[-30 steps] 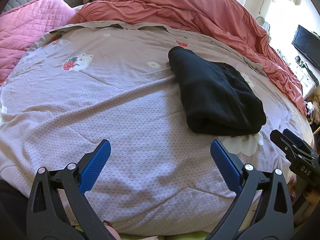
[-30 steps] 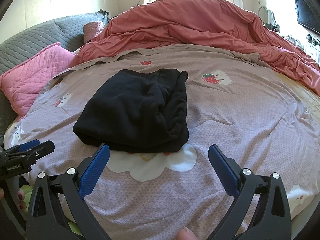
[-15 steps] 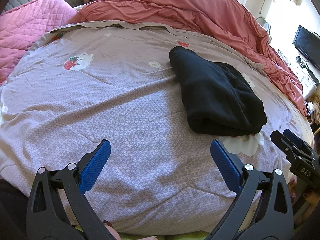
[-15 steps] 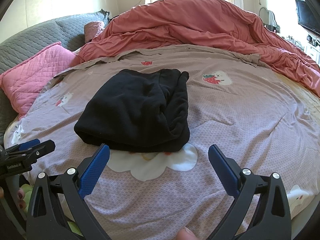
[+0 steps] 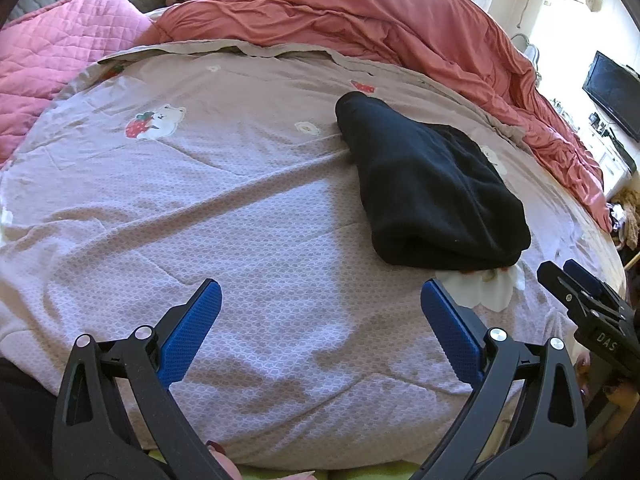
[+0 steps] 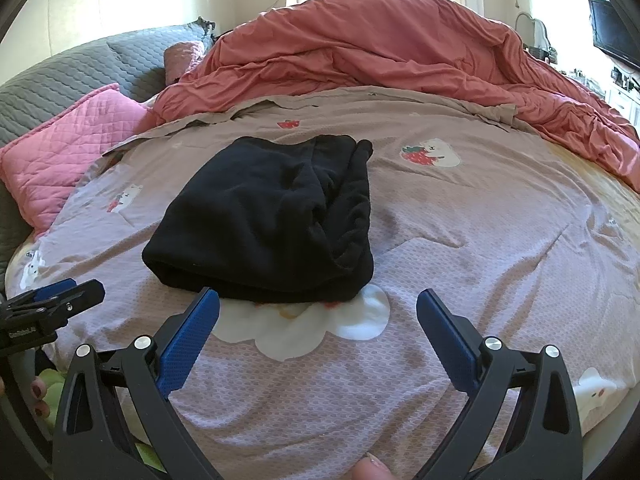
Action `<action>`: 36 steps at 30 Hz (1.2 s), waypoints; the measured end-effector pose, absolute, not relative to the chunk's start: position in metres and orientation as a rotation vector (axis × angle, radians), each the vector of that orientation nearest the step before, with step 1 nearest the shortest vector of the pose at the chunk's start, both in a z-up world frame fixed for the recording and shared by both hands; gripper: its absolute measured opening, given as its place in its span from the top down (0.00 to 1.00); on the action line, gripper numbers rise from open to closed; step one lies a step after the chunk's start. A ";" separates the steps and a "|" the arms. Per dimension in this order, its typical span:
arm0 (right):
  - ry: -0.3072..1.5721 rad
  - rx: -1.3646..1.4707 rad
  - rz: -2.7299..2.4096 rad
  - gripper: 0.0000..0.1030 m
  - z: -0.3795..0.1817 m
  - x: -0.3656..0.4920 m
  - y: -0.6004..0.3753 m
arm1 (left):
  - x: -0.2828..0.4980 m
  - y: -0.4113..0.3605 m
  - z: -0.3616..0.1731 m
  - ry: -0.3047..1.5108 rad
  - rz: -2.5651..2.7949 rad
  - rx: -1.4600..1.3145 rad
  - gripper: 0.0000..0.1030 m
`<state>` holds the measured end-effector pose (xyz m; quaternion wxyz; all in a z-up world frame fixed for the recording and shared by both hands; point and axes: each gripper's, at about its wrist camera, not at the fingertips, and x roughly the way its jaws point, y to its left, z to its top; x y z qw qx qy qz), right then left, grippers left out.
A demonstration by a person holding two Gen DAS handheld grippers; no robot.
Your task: Fold small clothes
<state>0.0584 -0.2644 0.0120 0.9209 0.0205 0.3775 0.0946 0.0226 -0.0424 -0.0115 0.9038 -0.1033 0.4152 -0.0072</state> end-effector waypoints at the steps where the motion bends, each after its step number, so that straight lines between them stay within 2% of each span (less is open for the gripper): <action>1: 0.776 0.042 0.191 0.05 0.011 0.058 -0.265 | 0.022 -0.042 -0.011 0.858 -0.017 -0.216 0.09; 10: 0.795 0.051 0.113 0.05 0.007 0.060 -0.281 | 0.024 -0.040 -0.011 0.859 -0.044 -0.251 0.09; 18: 0.744 0.146 -0.381 0.05 0.009 0.043 -0.403 | 0.032 0.003 -0.009 0.862 0.064 -0.333 0.09; 24: 0.736 0.253 -0.822 0.05 -0.003 -0.006 -0.538 | 0.048 0.092 0.002 0.834 0.266 -0.399 0.09; 30: 0.742 0.318 -1.257 0.05 -0.019 -0.081 -0.646 | 0.062 0.229 0.003 0.839 0.618 -0.418 0.09; 36: 0.855 0.524 -1.281 0.05 -0.070 -0.116 -0.687 | 0.068 0.343 -0.009 0.838 0.862 -0.510 0.09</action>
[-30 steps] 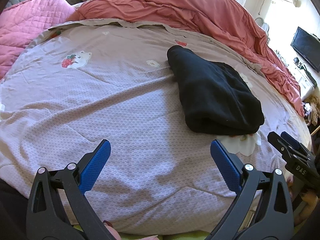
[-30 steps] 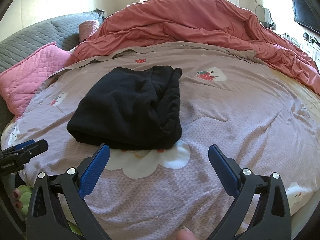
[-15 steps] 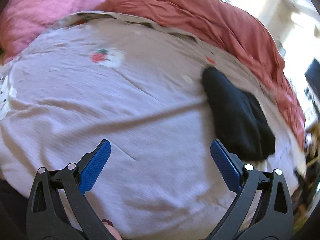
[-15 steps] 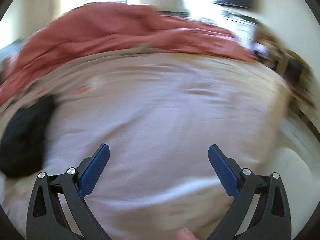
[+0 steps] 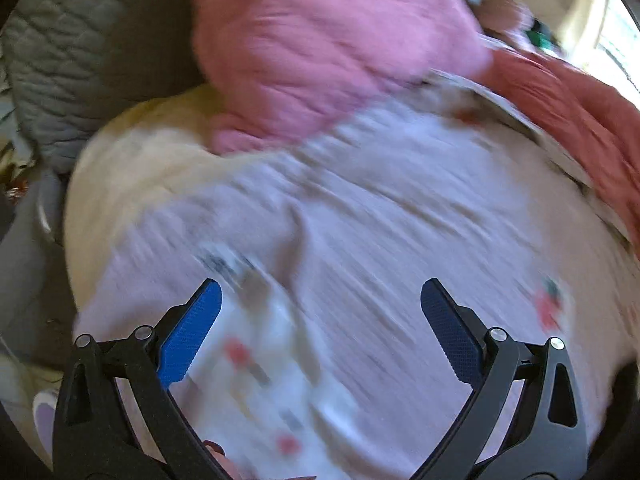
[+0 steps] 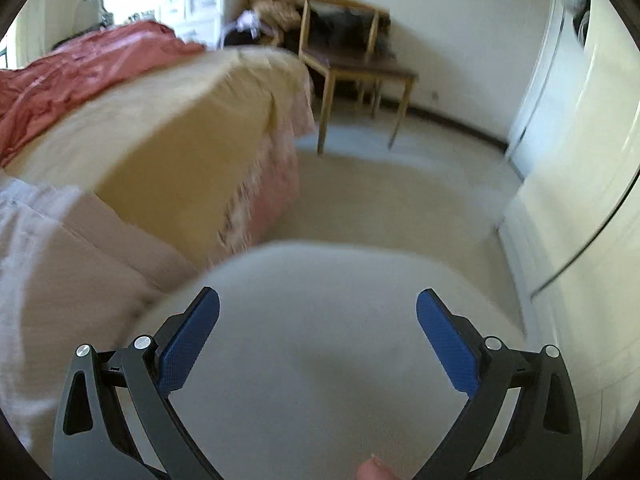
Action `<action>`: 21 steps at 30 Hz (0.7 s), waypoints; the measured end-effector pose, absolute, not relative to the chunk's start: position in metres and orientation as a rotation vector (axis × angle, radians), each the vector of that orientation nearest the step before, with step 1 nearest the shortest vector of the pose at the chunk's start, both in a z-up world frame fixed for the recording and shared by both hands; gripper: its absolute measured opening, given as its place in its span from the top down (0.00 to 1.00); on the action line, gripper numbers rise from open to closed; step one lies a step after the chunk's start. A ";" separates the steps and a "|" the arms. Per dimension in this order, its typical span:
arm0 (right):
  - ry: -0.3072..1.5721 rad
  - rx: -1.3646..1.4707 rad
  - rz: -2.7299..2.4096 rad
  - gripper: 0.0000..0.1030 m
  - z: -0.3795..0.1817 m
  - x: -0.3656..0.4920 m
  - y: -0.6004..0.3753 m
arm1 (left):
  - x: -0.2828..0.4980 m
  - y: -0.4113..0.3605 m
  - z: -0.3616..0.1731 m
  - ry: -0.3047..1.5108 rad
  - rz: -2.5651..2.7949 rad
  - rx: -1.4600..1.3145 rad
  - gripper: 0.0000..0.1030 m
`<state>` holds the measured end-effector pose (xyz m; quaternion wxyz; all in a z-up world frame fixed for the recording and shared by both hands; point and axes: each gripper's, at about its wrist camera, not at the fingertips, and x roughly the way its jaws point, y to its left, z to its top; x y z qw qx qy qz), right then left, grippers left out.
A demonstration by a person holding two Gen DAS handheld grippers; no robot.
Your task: Fold small clothes
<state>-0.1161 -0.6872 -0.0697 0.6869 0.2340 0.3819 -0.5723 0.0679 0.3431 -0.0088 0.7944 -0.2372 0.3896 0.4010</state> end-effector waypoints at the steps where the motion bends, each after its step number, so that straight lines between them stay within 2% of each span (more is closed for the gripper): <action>1: 0.856 0.548 -1.271 0.05 -0.076 -0.121 -0.687 | 0.069 0.357 -0.012 0.835 0.889 -0.518 0.09; 2: 0.803 0.570 -1.261 0.04 -0.078 -0.127 -0.686 | 0.071 0.366 -0.014 0.840 0.904 -0.519 0.09; 9: 0.770 0.612 -1.234 0.04 -0.078 -0.132 -0.689 | 0.080 0.426 -0.021 0.812 1.002 -0.480 0.09; 13: 0.781 0.596 -1.243 0.04 -0.073 -0.129 -0.689 | 0.074 0.462 -0.049 0.886 1.060 -0.461 0.09; 21: 0.775 0.606 -1.237 0.04 -0.073 -0.129 -0.691 | 0.073 0.456 -0.052 0.878 1.059 -0.437 0.08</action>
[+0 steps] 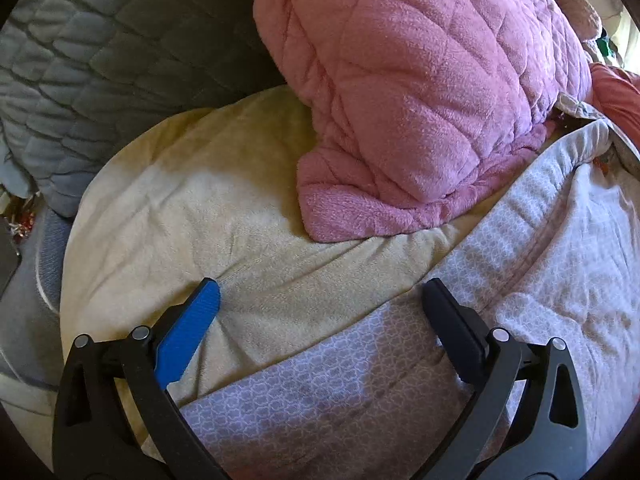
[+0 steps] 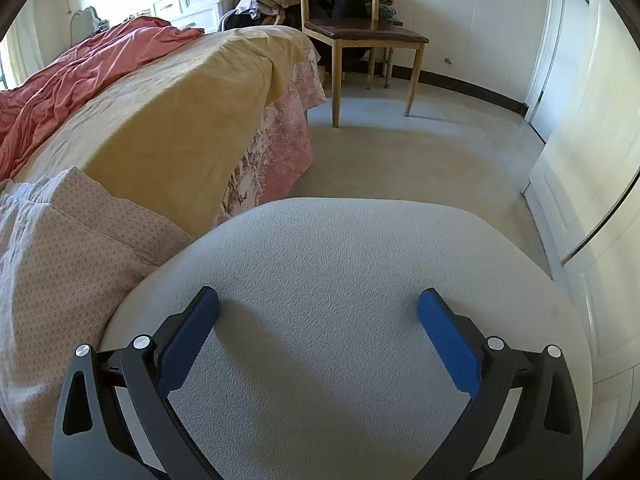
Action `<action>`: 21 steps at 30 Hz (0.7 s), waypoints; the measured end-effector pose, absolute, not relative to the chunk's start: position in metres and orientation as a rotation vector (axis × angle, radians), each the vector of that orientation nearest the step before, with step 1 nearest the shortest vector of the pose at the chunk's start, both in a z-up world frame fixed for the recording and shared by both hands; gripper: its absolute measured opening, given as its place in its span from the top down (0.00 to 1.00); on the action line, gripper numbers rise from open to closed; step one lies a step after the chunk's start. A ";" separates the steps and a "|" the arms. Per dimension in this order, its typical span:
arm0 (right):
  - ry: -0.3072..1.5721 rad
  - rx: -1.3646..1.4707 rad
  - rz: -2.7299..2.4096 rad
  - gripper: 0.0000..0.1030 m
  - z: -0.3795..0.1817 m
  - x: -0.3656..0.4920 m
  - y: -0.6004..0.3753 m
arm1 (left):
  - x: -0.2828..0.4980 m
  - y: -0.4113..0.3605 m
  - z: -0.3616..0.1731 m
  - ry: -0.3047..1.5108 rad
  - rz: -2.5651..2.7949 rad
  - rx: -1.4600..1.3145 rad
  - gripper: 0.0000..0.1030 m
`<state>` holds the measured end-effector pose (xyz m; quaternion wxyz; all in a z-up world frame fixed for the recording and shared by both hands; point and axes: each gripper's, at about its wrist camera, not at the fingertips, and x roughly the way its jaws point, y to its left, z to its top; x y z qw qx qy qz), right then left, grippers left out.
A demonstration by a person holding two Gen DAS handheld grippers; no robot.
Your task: Fold small clothes
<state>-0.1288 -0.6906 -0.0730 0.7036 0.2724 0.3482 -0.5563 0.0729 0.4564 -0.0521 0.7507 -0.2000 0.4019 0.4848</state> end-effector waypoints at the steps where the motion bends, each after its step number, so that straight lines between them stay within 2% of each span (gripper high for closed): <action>1: 0.775 0.605 -1.238 0.04 -0.073 -0.128 -0.691 | 0.074 0.455 -0.052 0.886 1.067 -0.424 0.08; 21: 0.774 0.607 -1.237 0.04 -0.073 -0.130 -0.691 | 0.079 0.450 -0.052 0.899 1.080 -0.402 0.08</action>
